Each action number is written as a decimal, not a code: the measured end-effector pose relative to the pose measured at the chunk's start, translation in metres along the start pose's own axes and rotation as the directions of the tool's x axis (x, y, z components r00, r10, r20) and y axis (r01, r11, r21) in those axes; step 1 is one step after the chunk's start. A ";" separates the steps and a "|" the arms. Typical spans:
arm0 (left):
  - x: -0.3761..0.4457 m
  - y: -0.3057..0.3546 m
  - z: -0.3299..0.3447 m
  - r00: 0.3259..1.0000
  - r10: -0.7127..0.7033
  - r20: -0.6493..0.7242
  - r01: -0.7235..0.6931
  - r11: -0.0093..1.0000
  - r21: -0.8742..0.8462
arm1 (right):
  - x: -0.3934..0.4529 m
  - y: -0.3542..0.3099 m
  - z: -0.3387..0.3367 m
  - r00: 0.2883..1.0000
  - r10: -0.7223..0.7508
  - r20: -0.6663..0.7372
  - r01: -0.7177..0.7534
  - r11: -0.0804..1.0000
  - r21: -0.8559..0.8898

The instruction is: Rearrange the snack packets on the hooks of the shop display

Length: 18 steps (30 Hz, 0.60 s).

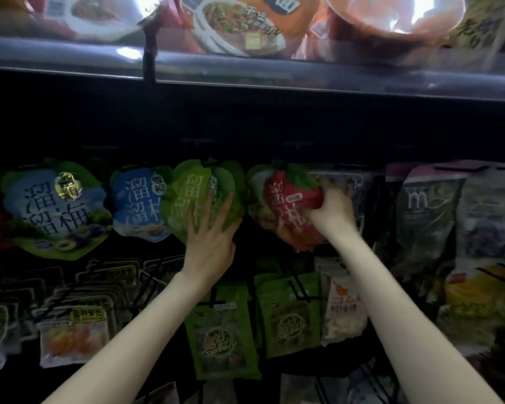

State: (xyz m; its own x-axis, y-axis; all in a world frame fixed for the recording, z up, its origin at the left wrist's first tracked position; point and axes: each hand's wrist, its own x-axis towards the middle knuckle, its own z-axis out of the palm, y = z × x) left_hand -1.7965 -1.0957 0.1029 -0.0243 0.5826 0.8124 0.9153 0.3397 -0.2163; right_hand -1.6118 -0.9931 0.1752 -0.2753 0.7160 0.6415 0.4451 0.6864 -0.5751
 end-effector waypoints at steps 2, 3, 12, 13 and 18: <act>-0.004 -0.004 0.001 1.000 0.000 -0.007 0.000 1.000 0.001 | 0.008 0.001 -0.016 0.997 -0.068 -0.042 0.063 0.991 -0.117; -0.005 -0.005 0.001 1.000 -0.001 -0.002 0.001 1.000 -0.002 | 0.011 0.000 -0.021 0.995 -0.086 -0.051 0.076 0.983 -0.166; -0.008 -0.005 -0.008 1.000 0.010 0.008 -0.010 1.000 0.007 | 0.001 -0.007 -0.020 0.998 -0.066 0.012 0.067 0.990 -0.126; -0.009 -0.004 -0.007 1.000 0.005 0.013 -0.005 1.000 -0.008 | 0.000 -0.009 -0.021 0.998 -0.060 0.025 0.062 0.993 -0.098; -0.021 -0.003 -0.006 0.999 0.023 0.032 -0.018 0.987 -0.163 | -0.008 -0.011 -0.020 0.993 -0.078 0.088 0.078 0.997 0.011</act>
State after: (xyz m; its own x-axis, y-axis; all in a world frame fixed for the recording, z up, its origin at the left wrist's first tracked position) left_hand -1.7959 -1.1135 0.0896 -0.0157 0.6136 0.7895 0.9688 0.2046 -0.1397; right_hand -1.5973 -1.0093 0.1865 -0.3833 0.6683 0.6375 0.4130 0.7414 -0.5289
